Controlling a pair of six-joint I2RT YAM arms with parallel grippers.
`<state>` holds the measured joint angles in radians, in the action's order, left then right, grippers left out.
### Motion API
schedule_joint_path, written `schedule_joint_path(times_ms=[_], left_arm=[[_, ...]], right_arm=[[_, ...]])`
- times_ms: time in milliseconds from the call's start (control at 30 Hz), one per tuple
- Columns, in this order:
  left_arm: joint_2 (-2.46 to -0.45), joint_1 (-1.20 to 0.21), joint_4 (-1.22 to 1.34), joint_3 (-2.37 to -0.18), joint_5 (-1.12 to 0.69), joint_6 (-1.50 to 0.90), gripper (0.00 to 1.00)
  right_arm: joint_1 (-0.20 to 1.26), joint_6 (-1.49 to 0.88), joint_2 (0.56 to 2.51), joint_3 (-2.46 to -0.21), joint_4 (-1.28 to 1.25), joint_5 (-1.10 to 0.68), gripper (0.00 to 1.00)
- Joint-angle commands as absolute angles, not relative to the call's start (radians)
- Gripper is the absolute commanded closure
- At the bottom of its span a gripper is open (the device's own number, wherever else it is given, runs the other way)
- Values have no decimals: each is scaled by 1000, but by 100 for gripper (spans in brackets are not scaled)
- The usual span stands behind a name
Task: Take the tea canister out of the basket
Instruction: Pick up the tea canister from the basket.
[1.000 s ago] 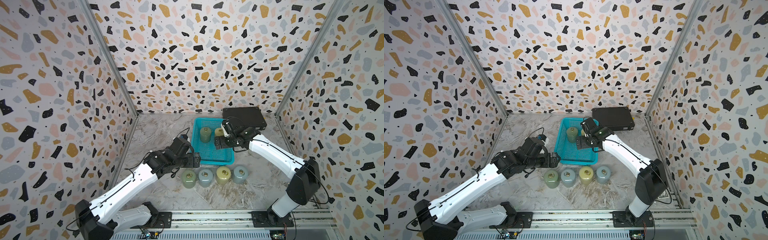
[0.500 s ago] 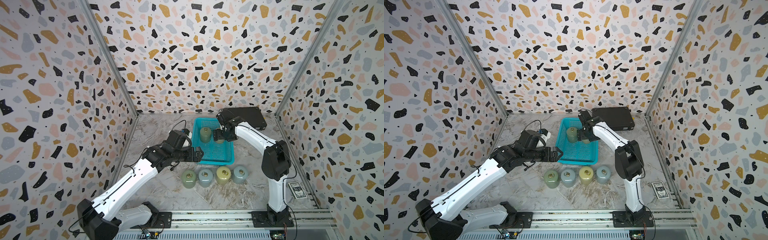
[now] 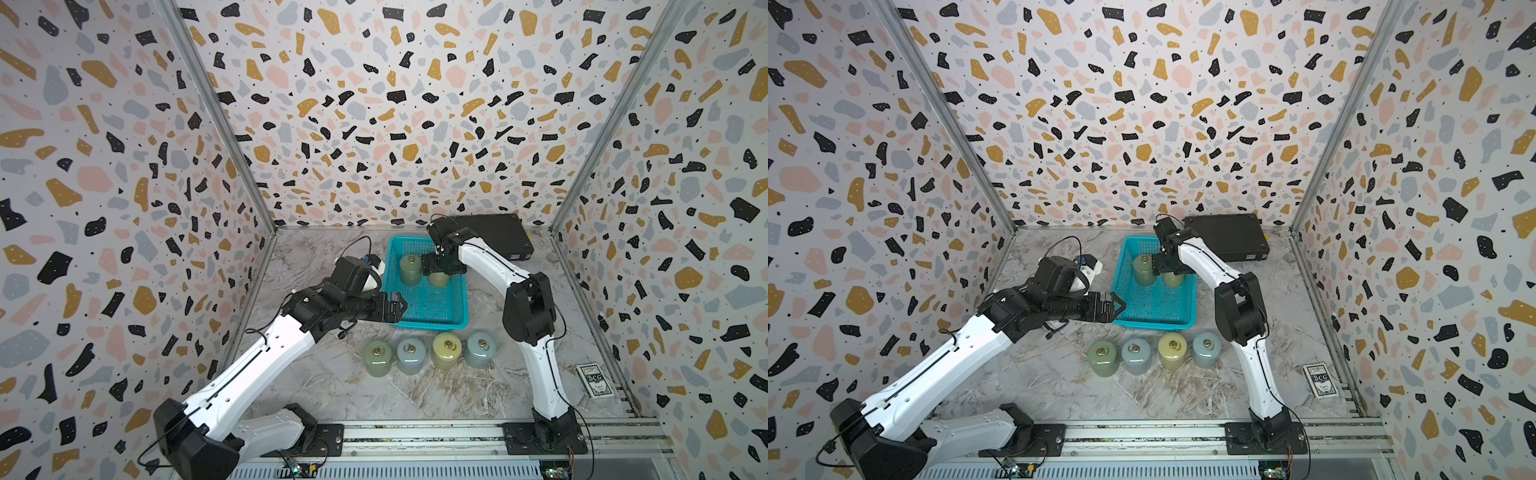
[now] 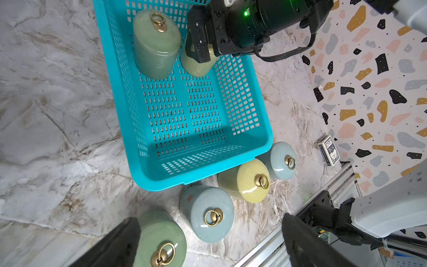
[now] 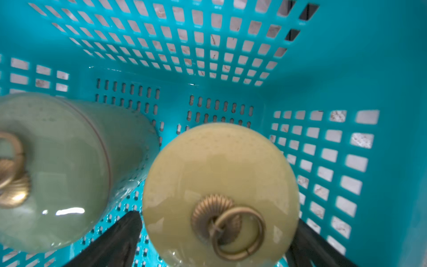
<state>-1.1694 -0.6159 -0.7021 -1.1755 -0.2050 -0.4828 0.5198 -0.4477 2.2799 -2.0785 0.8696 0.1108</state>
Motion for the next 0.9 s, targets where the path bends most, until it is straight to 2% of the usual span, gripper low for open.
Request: schedule_joint_path(times_ms=[0, 467, 867], left_arm=[[-1167, -606, -682, -1206, -212, -462, 0], [-1171, -598, -685, -1207, -224, -464, 1], [-1155, -595, -680, -1194, -233, -474, 0]], right_arm=[[502, -437, 2300, -2124, 920, 136, 3], [494, -433, 2388, -2183, 919, 140, 3], [494, -407, 2313, -2183, 922, 147, 19]])
